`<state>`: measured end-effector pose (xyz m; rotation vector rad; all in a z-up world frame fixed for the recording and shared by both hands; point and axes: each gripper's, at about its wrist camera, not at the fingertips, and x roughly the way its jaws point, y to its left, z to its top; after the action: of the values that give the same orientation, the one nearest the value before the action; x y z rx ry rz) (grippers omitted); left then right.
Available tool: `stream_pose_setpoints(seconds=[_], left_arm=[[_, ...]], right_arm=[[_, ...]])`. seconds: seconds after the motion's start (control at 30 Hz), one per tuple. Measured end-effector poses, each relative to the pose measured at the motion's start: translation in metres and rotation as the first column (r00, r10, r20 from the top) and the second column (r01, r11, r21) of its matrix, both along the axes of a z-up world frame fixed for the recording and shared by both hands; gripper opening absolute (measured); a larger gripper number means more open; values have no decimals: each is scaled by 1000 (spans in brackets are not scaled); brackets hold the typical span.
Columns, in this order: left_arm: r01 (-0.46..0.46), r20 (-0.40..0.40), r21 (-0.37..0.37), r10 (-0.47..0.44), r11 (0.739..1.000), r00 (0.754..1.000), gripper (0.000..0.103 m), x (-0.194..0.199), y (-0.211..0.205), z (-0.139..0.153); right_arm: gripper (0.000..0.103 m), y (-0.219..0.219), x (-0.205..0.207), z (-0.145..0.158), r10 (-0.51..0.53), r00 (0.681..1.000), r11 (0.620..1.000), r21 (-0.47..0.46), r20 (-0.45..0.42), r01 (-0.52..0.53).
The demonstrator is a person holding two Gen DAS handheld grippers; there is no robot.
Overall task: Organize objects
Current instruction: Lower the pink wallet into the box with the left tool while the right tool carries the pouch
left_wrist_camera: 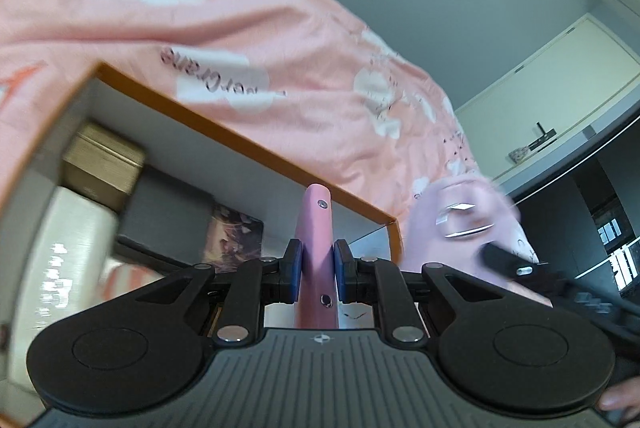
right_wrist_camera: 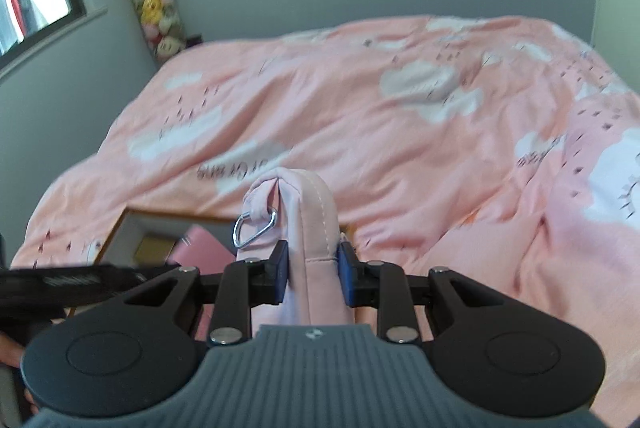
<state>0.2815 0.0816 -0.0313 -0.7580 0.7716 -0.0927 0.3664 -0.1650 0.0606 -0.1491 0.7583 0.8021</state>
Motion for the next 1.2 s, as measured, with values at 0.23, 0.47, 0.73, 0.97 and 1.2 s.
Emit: stream_pose_setpoints(seconds=[0.23, 0.47, 0.73, 0.97, 1.2], left_arm=[[10, -76, -55, -14, 998, 997, 18, 40, -18, -33], [13, -151, -112, -29, 994, 988, 18, 57, -28, -60], [92, -225, 140, -59, 986, 973, 22, 67, -45, -55], [147, -252, 215, -91, 966, 963, 35, 62, -47, -48], [380, -319, 321, -279, 868, 906, 42, 60, -67, -42]], right_arm=[[27, -5, 20, 2, -23, 998, 1000, -16, 51, 24], [27, -5, 32, -12, -20, 1000, 1000, -19, 18, 20], [27, -3, 32, -14, -5, 1000, 1000, -30, 21, 6], [27, -6, 31, -13, -4, 1000, 1000, -28, 14, 5], [27, -9, 28, -13, 2, 1000, 1000, -26, 12, -2]])
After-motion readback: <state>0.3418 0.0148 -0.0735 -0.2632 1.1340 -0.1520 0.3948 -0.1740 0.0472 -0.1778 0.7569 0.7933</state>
